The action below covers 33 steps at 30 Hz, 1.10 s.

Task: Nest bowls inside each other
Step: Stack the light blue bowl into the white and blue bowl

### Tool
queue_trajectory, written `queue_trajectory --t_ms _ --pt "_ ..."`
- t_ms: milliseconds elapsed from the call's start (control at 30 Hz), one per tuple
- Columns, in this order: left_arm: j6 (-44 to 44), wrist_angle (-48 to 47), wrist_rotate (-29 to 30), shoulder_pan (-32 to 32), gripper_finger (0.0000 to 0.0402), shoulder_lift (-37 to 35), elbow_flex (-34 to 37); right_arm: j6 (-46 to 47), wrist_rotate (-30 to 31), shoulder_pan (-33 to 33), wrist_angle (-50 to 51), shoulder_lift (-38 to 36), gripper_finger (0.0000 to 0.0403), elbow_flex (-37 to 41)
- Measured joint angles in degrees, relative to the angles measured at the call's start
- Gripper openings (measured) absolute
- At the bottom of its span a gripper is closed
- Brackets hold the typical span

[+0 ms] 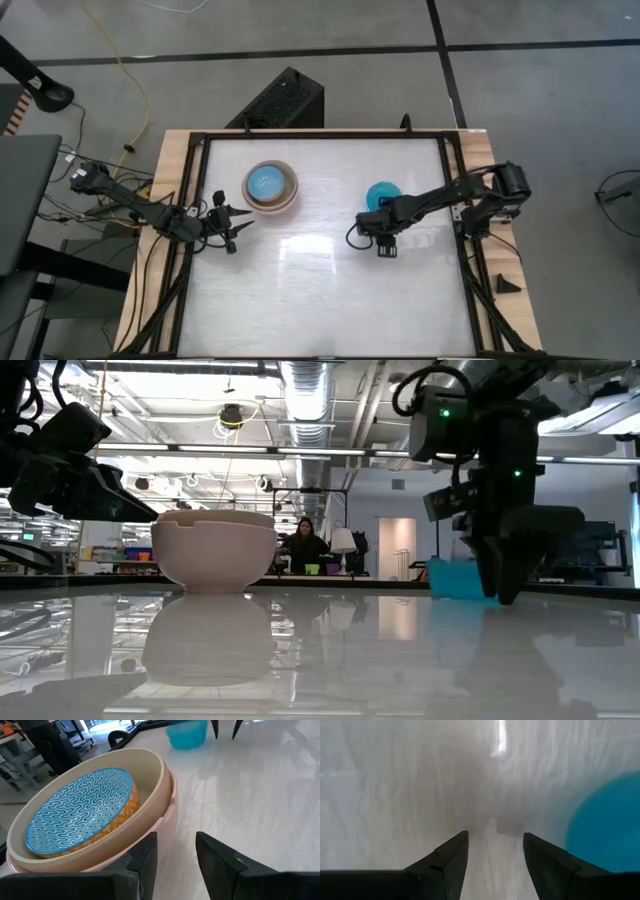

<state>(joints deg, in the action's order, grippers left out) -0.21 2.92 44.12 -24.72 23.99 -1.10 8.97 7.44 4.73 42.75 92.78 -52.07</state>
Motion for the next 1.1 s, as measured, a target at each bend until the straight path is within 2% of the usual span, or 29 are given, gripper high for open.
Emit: queue_trajectory --t_ms 333,467,667,833,967,1100 --pt "0.0 0.0 0.0 0.0 0.0125 0.0 0.0 -0.1 0.3 2.4 15.2 0.7 0.0220 -12.0" --pt "0.0 0.0 0.0 0.0 0.0125 0.0 0.0 -2.7 4.8 3.0 18.0 -0.9 0.0220 -15.6" --pt "0.0 0.0 0.0 0.0 0.0125 0.0 0.0 -2.1 6.8 -2.8 17.7 -3.5 0.0220 -14.9" --pt "0.0 0.0 0.0 0.0 0.0125 0.0 0.0 -1.9 4.9 -8.4 14.4 -3.5 0.0220 -11.8" --pt "0.0 0.0 0.0 0.0 0.0126 0.0 0.0 -1.9 -0.6 -11.4 9.5 -3.5 0.0220 -9.2" --pt "0.0 0.0 0.0 0.0 0.0125 0.0 0.0 -1.9 0.1 -13.0 6.9 -3.5 0.0220 -8.1"
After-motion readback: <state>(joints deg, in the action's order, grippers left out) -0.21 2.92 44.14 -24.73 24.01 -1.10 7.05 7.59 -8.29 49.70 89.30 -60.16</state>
